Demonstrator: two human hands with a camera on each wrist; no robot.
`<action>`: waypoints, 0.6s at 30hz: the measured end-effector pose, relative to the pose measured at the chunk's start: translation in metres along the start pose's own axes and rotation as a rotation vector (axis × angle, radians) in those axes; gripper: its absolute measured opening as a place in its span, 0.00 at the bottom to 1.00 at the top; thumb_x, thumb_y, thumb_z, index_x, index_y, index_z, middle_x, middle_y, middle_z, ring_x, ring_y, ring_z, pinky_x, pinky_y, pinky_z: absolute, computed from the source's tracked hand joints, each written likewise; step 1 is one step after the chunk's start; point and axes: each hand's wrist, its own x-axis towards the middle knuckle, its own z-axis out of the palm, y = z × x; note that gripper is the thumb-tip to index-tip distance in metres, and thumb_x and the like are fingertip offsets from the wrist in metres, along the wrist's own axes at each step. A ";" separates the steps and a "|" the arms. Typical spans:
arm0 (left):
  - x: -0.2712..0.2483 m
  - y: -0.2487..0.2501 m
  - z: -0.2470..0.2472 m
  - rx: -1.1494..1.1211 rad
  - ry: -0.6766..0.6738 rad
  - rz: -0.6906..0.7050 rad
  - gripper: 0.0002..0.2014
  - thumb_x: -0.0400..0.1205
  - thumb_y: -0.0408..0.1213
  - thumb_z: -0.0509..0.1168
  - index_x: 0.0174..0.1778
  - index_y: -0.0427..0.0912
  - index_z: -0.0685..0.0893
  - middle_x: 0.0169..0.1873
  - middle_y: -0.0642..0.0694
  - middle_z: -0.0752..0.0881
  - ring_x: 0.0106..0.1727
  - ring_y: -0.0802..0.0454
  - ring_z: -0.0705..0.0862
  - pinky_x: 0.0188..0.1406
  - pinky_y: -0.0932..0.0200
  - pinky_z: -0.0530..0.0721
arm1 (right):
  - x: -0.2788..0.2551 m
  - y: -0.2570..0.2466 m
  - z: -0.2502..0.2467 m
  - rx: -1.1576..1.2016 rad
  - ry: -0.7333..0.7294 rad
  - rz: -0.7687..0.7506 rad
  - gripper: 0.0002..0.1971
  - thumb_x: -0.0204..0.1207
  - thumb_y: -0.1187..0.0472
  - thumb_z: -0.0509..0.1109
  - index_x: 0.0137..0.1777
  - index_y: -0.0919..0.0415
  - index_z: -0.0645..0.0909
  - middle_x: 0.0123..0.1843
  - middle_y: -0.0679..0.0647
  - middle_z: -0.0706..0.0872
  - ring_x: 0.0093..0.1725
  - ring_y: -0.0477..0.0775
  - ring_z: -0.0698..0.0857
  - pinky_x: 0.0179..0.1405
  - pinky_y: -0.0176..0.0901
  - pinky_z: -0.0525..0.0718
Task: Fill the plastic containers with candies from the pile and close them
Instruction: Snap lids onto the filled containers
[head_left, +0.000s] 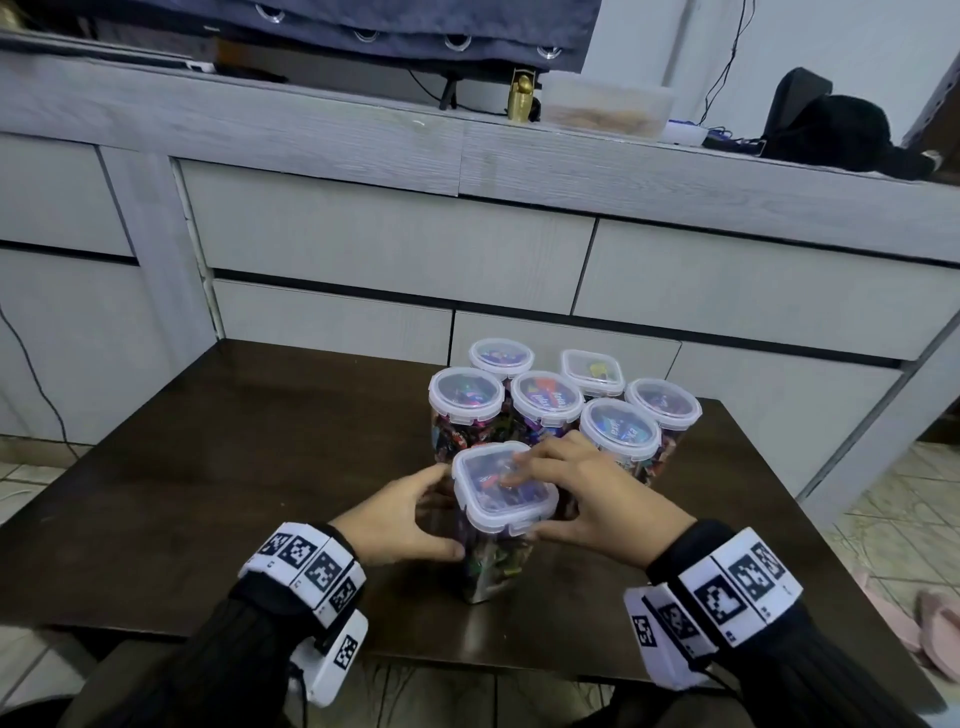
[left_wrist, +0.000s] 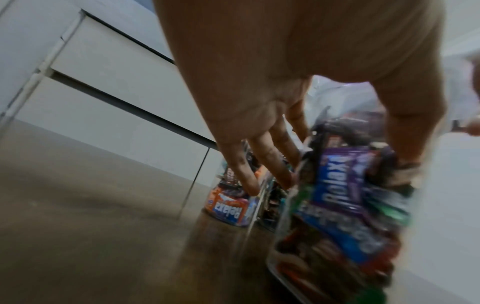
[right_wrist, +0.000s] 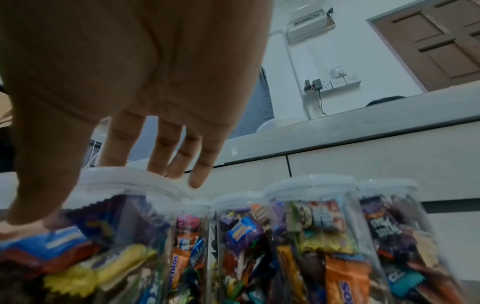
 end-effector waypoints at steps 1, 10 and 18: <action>-0.001 0.001 0.005 0.009 -0.013 -0.005 0.44 0.63 0.38 0.84 0.73 0.58 0.71 0.68 0.55 0.83 0.70 0.62 0.79 0.77 0.52 0.74 | 0.001 -0.001 0.003 -0.010 0.026 -0.001 0.26 0.68 0.48 0.78 0.67 0.45 0.79 0.64 0.45 0.77 0.61 0.47 0.70 0.63 0.34 0.69; 0.004 0.002 0.032 0.025 0.093 0.068 0.51 0.67 0.45 0.84 0.81 0.53 0.60 0.75 0.54 0.73 0.77 0.60 0.70 0.81 0.50 0.68 | 0.000 -0.003 0.018 0.006 0.124 0.008 0.24 0.69 0.45 0.76 0.65 0.45 0.78 0.56 0.42 0.71 0.55 0.40 0.65 0.59 0.41 0.75; 0.008 0.000 0.004 0.019 0.018 0.029 0.43 0.66 0.31 0.83 0.73 0.56 0.70 0.65 0.57 0.83 0.69 0.66 0.79 0.66 0.73 0.74 | -0.008 0.008 0.011 0.222 -0.071 0.014 0.35 0.71 0.52 0.76 0.73 0.27 0.66 0.82 0.36 0.57 0.80 0.39 0.55 0.79 0.42 0.56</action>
